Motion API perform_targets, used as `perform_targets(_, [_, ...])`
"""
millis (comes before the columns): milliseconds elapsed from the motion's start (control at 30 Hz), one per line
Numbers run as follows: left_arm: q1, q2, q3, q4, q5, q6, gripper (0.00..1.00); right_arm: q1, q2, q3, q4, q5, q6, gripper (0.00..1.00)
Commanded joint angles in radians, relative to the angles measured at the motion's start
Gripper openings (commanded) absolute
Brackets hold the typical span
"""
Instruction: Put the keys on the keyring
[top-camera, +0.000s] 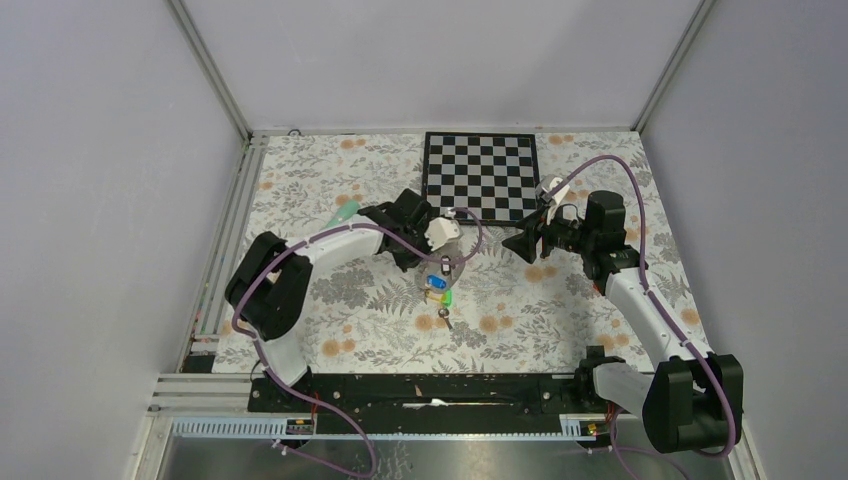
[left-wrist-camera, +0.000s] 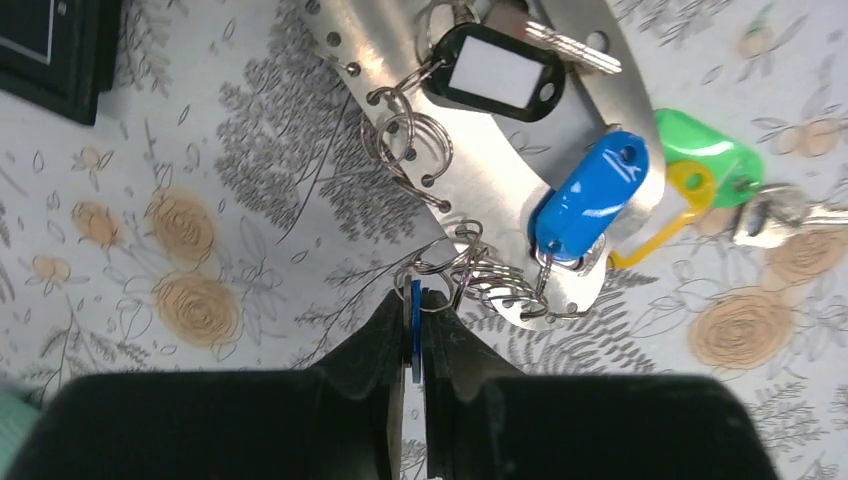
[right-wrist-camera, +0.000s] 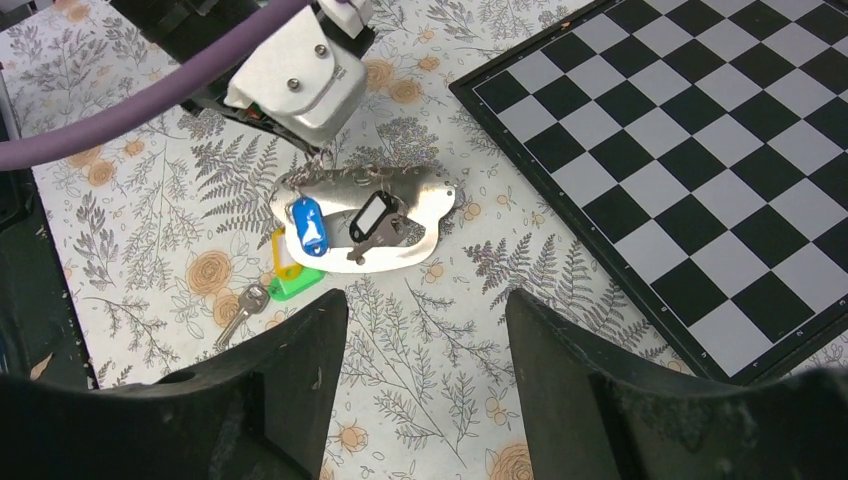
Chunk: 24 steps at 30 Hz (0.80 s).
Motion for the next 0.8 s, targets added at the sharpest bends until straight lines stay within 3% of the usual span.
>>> perform_targets(0, [0.024,0.026,-0.002,-0.013,-0.084,0.04,0.11,-0.005,-0.002,0.002,0.013,-0.022,-0.02,0.67])
perform_targets(300, [0.041,0.077,0.005,-0.038,-0.16,0.065,0.19,-0.005,-0.003,0.006,-0.004,-0.025,-0.044,0.71])
perform_targets(633, [0.101,0.007,0.0,-0.039,-0.154,0.082,0.33,-0.005,-0.022,0.029,-0.147,-0.036,-0.157,0.79])
perform_targets(700, [0.122,-0.014,-0.001,-0.035,-0.141,0.083,0.43,-0.005,-0.027,0.036,-0.187,-0.051,-0.193,0.84])
perform_targets(767, [0.145,-0.041,-0.002,-0.021,-0.121,0.084,0.61,-0.005,-0.031,0.042,-0.234,-0.081,-0.238,0.89])
